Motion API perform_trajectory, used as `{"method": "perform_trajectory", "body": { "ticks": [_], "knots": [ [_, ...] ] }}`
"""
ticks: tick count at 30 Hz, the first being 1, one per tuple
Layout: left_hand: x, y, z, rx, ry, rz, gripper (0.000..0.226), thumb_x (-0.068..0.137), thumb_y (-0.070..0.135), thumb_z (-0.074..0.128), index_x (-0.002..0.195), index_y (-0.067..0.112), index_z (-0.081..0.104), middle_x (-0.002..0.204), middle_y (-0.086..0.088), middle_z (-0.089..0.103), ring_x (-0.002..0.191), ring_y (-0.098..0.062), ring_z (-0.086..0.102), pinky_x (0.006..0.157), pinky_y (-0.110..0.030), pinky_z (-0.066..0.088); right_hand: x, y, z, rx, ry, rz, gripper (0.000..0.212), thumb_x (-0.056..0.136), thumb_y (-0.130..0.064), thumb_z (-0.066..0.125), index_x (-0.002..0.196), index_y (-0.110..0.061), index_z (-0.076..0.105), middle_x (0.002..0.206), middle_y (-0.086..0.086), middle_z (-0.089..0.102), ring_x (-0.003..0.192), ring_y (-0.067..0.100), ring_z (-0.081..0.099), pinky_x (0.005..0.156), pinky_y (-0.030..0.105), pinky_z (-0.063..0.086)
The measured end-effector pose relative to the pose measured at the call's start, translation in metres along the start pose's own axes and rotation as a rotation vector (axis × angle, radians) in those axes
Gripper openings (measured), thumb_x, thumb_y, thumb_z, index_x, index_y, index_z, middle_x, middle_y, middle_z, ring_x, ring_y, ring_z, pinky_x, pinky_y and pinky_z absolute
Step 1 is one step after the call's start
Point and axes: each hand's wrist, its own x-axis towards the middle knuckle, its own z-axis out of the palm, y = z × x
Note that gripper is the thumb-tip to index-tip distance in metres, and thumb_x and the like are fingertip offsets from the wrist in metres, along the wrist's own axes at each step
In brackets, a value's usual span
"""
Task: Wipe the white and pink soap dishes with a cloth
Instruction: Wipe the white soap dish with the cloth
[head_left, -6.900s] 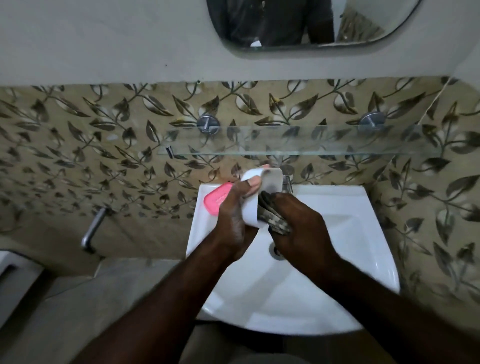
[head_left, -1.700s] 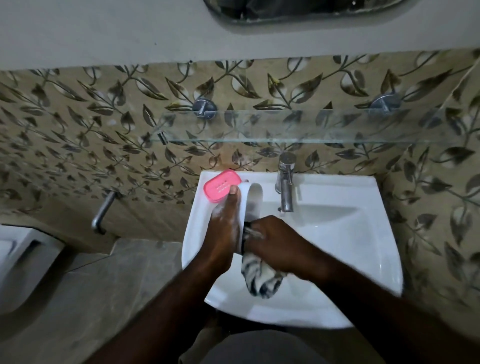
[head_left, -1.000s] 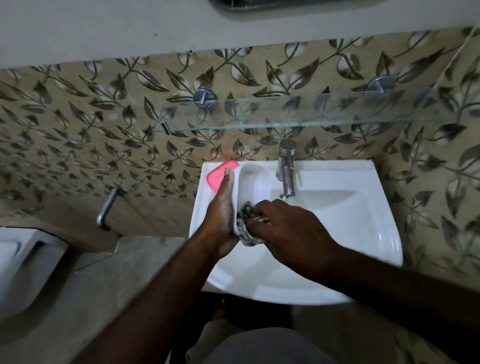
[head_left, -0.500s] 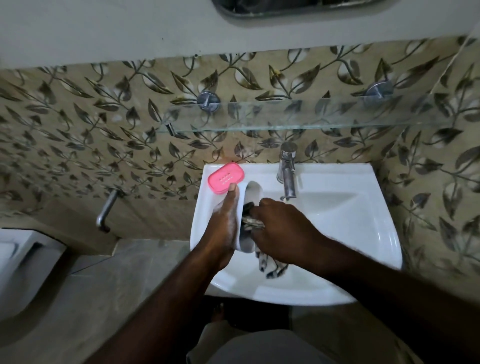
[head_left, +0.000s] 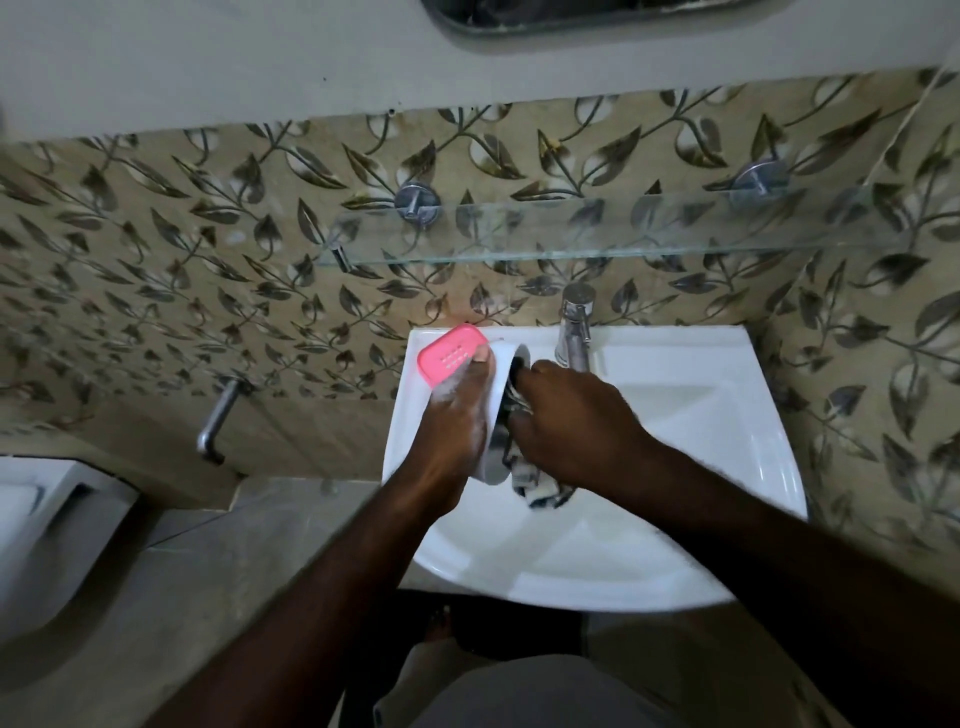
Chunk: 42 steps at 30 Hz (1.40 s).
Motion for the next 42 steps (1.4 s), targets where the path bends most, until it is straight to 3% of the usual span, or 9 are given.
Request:
{"method": "perform_trajectory", "body": {
  "ticks": [3,8,11,15,20,24,28,36,42],
  "knots": [
    [0.002,-0.001,-0.002,0.056,-0.002,0.072,0.046,0.086,0.052,0.050,0.099,0.013,0.070,0.081,0.002,0.074,0.075,-0.014,0.069,0.065,-0.025,0.057,-0.009,-0.001,0.006,0.425,-0.332,0.016,0.018,0.088,-0.025,0.056,0.076,-0.013,0.057,0.080,0.007,0.068,0.079,0.026,0.065,0.074,0.043,0.052],
    [0.003,0.000,-0.004,0.015,-0.005,0.068,0.060,0.088,0.054,0.048,0.117,0.004,0.065,0.087,-0.004,0.075,0.077,-0.021,0.070,0.062,-0.025,0.057,-0.011,-0.005,0.002,0.857,-0.438,0.126,0.022,0.084,-0.015,0.057,0.063,-0.007,0.056,0.056,0.002,0.053,0.050,0.014,0.048,0.050,0.026,0.039],
    [0.009,0.004,-0.003,-0.026,-0.002,0.019,0.055,0.095,0.056,0.044,0.117,0.010,0.067,0.098,-0.012,0.076,0.088,-0.025,0.072,0.074,-0.035,0.059,-0.007,-0.010,-0.009,1.462,-0.361,0.287,0.026,0.088,-0.010,0.055,0.062,-0.008,0.058,0.050,0.001,0.058,0.042,0.012,0.052,0.044,0.019,0.042],
    [0.006,0.002,0.009,-0.094,-0.048,-0.074,0.068,0.089,0.059,0.047,0.132,0.008,0.057,0.133,-0.021,0.060,0.122,-0.036,0.057,0.108,-0.049,0.040,-0.002,-0.012,-0.014,1.957,0.045,0.420,0.025,0.097,-0.012,0.044,0.076,-0.009,0.057,0.054,-0.005,0.066,0.046,0.007,0.063,0.045,0.019,0.052],
    [0.010,0.000,0.001,-0.148,-0.099,-0.167,0.068,0.090,0.060,0.039,0.128,0.008,0.060,0.124,-0.023,0.064,0.115,-0.038,0.061,0.101,-0.044,0.047,-0.008,-0.017,0.001,1.269,0.073,0.258,0.016,0.092,-0.006,0.054,0.084,-0.014,0.064,0.075,0.003,0.069,0.071,0.018,0.067,0.070,0.037,0.056],
    [0.017,0.010,-0.007,-0.150,-0.013,-0.140,0.068,0.084,0.060,0.050,0.132,0.013,0.057,0.124,-0.019,0.065,0.113,-0.036,0.063,0.099,-0.050,0.050,-0.017,-0.008,0.011,0.483,-0.037,-0.202,0.002,0.082,-0.017,0.058,0.080,-0.017,0.059,0.082,0.002,0.057,0.074,0.029,0.061,0.063,0.039,0.047],
    [0.016,0.003,-0.009,-0.040,0.043,-0.158,0.054,0.091,0.055,0.048,0.123,0.014,0.063,0.103,-0.014,0.074,0.089,-0.031,0.071,0.084,-0.048,0.056,-0.016,0.015,0.016,-0.131,-0.150,-0.346,0.019,0.082,-0.021,0.056,0.098,-0.028,0.062,0.097,0.002,0.051,0.079,0.034,0.062,0.055,0.037,0.039],
    [0.010,0.002,-0.008,-0.205,-0.108,-0.318,0.053,0.101,0.047,0.038,0.131,0.008,0.057,0.113,-0.020,0.062,0.091,-0.028,0.061,0.083,-0.040,0.049,0.017,0.022,0.004,-0.312,0.228,-0.442,0.040,0.072,-0.013,0.040,0.104,-0.014,0.064,0.090,0.013,0.056,0.064,0.033,0.056,0.043,0.029,0.028],
    [0.014,0.004,-0.015,0.045,-0.014,-0.167,0.044,0.095,0.045,0.054,0.109,0.006,0.069,0.079,-0.011,0.069,0.067,-0.024,0.064,0.059,-0.030,0.053,0.016,0.017,0.028,-0.302,0.052,-0.139,0.045,0.070,-0.017,0.068,0.113,-0.015,0.056,0.099,0.008,0.054,0.069,0.033,0.062,0.045,0.031,0.028]
  ]
}}
